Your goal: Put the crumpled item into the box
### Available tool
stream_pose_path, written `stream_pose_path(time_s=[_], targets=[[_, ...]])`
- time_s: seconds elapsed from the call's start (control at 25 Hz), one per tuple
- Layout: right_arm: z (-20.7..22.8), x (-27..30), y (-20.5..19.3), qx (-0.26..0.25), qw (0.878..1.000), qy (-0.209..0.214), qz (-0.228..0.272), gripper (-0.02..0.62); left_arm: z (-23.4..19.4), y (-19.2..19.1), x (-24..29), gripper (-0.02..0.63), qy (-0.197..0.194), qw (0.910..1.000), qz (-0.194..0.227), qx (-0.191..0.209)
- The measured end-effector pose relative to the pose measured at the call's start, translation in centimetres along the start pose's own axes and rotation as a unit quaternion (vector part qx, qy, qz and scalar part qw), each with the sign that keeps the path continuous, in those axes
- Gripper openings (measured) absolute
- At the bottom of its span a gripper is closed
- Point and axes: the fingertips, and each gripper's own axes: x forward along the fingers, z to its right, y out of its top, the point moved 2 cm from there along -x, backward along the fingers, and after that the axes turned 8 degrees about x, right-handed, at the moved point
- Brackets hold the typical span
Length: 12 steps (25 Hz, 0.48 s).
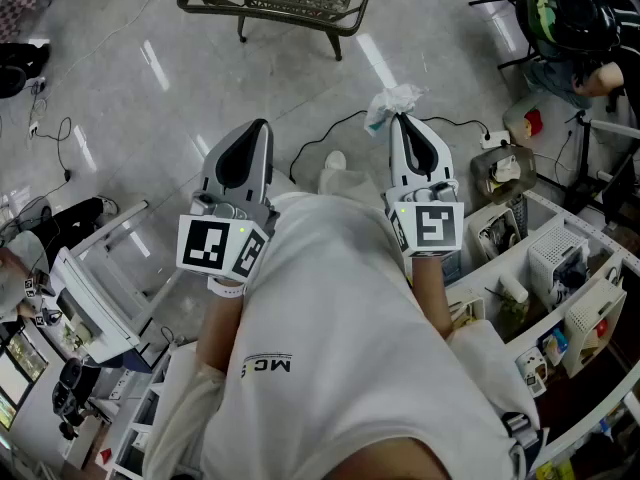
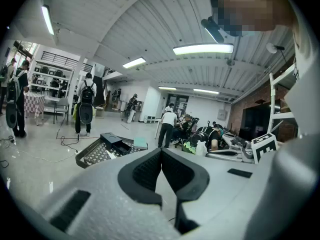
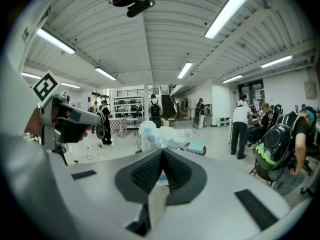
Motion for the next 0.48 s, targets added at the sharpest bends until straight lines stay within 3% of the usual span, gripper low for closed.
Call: stream_pose_path(time_s=[0.48], targets=[[-8.7, -0.2, 0.9, 0.009, 0.998, 0.054, 0.007, 0.017, -0.2, -1.5, -5.8, 0.025, 0.001, 0.9996, 0.023, -0.016]])
